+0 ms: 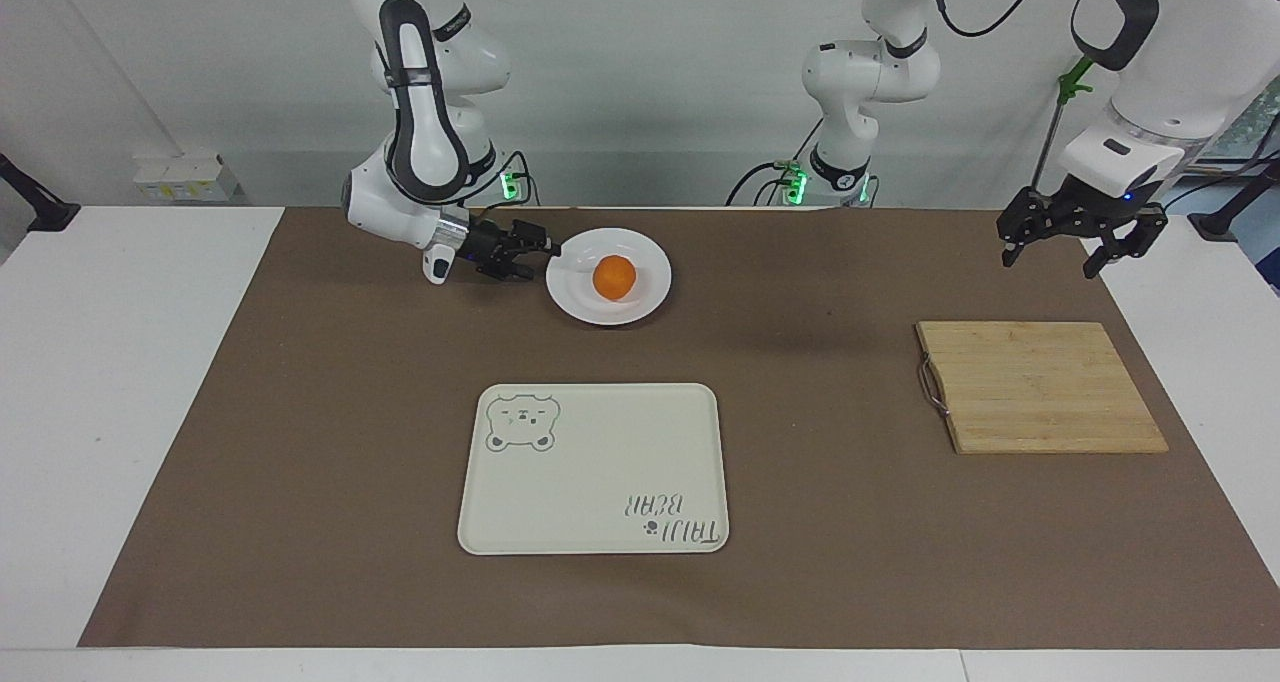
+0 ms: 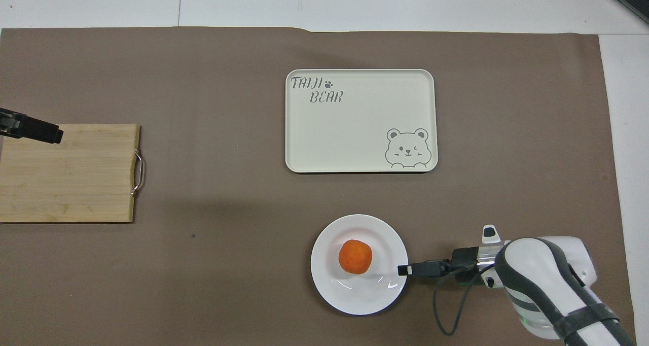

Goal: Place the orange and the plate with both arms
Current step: 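Lower the right gripper onto the plate rim nearest it, then close the right gripper on the plate rim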

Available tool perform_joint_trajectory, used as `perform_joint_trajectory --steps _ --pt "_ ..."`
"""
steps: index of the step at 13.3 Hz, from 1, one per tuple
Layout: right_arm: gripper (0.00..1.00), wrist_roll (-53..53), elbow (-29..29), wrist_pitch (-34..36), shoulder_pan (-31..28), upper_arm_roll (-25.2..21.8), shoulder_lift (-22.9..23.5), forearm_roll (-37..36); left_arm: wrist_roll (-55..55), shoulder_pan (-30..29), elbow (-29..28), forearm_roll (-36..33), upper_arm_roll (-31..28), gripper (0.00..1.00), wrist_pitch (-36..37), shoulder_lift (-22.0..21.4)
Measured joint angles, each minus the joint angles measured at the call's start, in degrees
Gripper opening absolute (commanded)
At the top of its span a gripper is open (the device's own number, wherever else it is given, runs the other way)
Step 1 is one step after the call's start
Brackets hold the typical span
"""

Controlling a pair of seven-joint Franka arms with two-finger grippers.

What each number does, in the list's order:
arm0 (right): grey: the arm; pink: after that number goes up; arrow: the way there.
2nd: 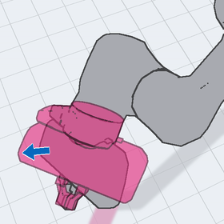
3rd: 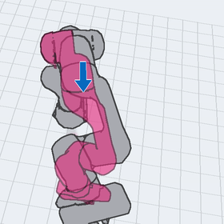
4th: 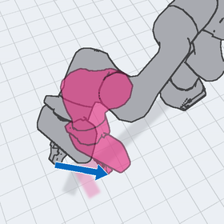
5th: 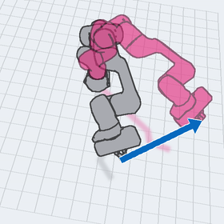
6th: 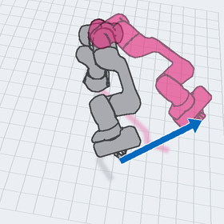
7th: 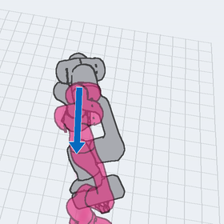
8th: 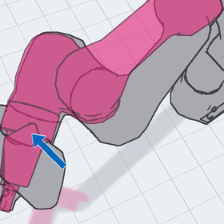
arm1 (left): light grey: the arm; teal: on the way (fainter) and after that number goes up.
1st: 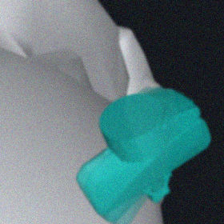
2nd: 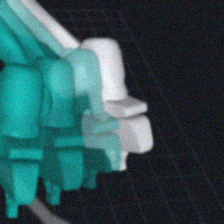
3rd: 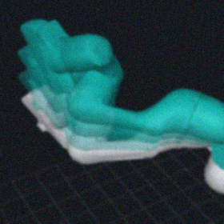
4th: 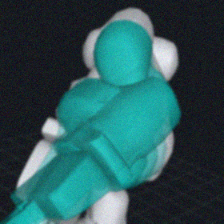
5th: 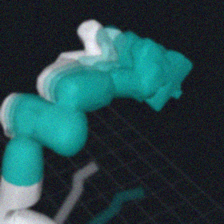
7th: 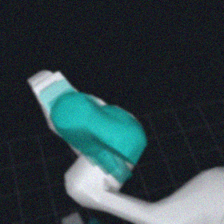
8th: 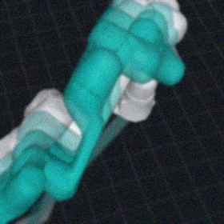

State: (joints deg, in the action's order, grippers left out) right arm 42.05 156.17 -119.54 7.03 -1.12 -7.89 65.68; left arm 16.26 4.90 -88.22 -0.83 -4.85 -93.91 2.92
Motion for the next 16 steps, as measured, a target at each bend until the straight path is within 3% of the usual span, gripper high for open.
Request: perform_joint_trajectory --steps 11,12,13,16 --pt "0.99 0.0 1.5 -2.8 5.1 0.0 0.0 5.0 -0.4 0.0 0.2 0.0 1.5 1.0 0.0 0.0" --pt "0.78 0.0 1.5 -3.0 5.3 0.0 0.0 5.0 -0.4 0.0 0.2 0.0 1.5 1.0 0.0 0.0" --pt "0.65 0.0 1.5 -3.1 5.3 0.0 0.0 5.0 -0.4 0.0 0.2 0.0 1.5 1.0 0.1 0.0" --pt "0.45 0.0 1.5 -3.1 5.3 0.0 0.0 5.0 -0.4 0.0 0.2 0.0 1.5 1.0 0.1 0.0"
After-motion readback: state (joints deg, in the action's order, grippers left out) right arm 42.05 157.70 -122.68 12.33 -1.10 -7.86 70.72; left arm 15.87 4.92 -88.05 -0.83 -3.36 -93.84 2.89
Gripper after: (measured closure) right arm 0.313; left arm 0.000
